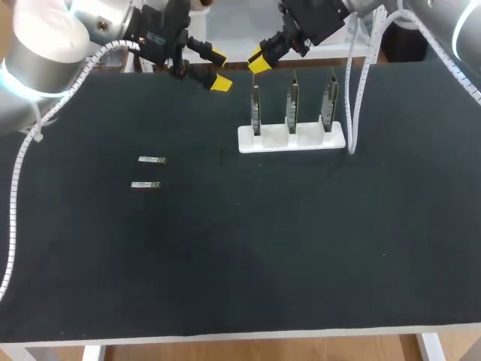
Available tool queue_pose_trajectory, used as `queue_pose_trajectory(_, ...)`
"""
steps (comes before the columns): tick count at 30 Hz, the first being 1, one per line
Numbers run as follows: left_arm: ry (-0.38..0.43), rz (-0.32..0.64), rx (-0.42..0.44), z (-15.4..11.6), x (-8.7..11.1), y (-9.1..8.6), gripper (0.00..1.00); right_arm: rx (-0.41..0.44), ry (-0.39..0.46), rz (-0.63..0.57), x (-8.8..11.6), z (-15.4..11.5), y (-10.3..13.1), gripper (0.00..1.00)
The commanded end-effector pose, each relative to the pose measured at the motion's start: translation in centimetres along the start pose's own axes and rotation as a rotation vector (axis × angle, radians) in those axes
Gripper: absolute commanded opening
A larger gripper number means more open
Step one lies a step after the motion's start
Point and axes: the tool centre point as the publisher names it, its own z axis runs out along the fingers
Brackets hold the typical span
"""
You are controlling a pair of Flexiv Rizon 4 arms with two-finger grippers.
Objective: Pick up the optical module with the left hand, and insert it into the network port with the right hand.
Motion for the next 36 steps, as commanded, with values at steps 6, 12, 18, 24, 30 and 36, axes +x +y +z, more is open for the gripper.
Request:
queue_pose_trajectory(6, 0.003, 0.000, 0.002, 0.04, -0.07, 0.14, 1.00, -0.467, 0.003, 0.000, -0.15, -0.01, -0.80, 1.00)
queue_pose_trajectory(12, 0.003, 0.000, 0.002, 0.04, -0.07, 0.14, 1.00, -0.459, -0.002, 0.002, -0.34, -0.10, -0.86, 1.00)
queue_pose_trajectory(18, 0.003, 0.000, 0.002, 0.04, -0.07, 0.14, 1.00, -0.423, -0.019, 0.003, -0.50, -0.30, -0.89, 0.81)
queue_pose_trajectory(24, 0.003, 0.000, 0.002, 0.04, -0.07, 0.14, 1.00, -0.425, -0.033, -0.001, -0.47, -0.48, -0.76, 0.00)
queue_pose_trajectory(30, 0.003, 0.000, 0.002, 0.04, -0.07, 0.14, 1.00, -0.416, -0.032, 0.000, -0.47, -0.64, -0.59, 0.00)
queue_pose_trajectory(36, 0.003, 0.000, 0.002, 0.04, -0.07, 0.14, 1.00, -0.411, -0.032, 0.000, -0.44, -0.75, -0.47, 0.00)
